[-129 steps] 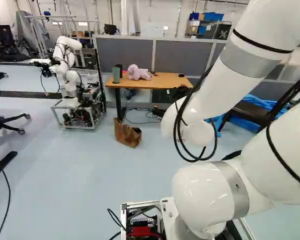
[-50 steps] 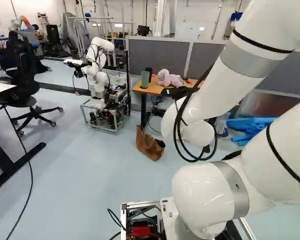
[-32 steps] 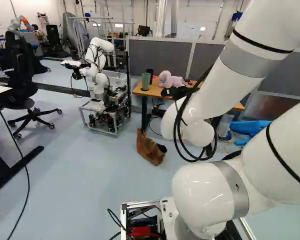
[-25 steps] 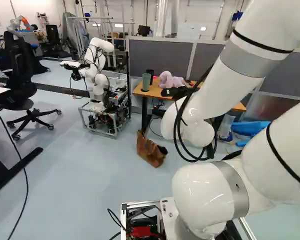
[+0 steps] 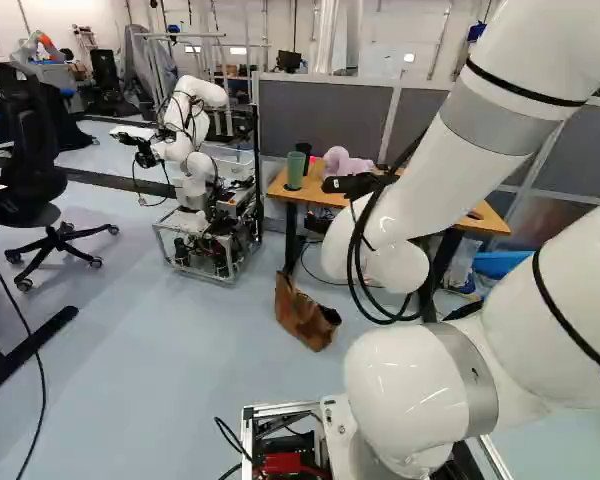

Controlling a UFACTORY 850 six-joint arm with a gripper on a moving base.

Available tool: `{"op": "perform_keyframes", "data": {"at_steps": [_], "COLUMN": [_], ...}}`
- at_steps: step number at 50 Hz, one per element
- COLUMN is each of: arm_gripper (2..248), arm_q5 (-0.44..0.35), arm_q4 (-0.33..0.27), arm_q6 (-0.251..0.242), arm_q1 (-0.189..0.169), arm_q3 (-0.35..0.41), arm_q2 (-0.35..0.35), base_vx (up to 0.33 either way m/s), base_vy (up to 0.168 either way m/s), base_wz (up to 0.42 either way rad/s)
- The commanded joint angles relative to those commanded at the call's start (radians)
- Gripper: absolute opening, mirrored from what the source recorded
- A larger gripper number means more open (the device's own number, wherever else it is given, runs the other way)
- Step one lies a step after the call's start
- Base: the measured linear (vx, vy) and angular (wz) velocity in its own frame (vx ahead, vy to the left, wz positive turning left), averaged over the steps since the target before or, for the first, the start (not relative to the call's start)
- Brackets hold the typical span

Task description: Pick up the bag on the ground and place it on the table

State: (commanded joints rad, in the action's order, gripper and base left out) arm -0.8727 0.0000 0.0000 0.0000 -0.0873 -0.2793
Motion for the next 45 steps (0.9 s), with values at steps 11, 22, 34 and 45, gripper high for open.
{"op": "perform_keyframes", "data": {"at_steps": [11,22,34,45], "arm_gripper": [247,247,247,247], "arm_q5": [0.000,0.000,0.000,0.006], "arm_q4": [0.000,0.000,0.000,0.000], "arm_q6": [0.000,0.000,0.000,0.000], "arm_q1": [0.000,0.000,0.000,0.000], "arm_q3": [0.000,0.000,0.000,-0.009], "arm_q2": [0.000,0.000,0.000,0.011], "base_vx": [0.144,0.041,0.000,0.000], "base_vy": [0.004,0.001,0.000,0.000], "base_wz": [0.002,-0.004,0.000,0.000]}}
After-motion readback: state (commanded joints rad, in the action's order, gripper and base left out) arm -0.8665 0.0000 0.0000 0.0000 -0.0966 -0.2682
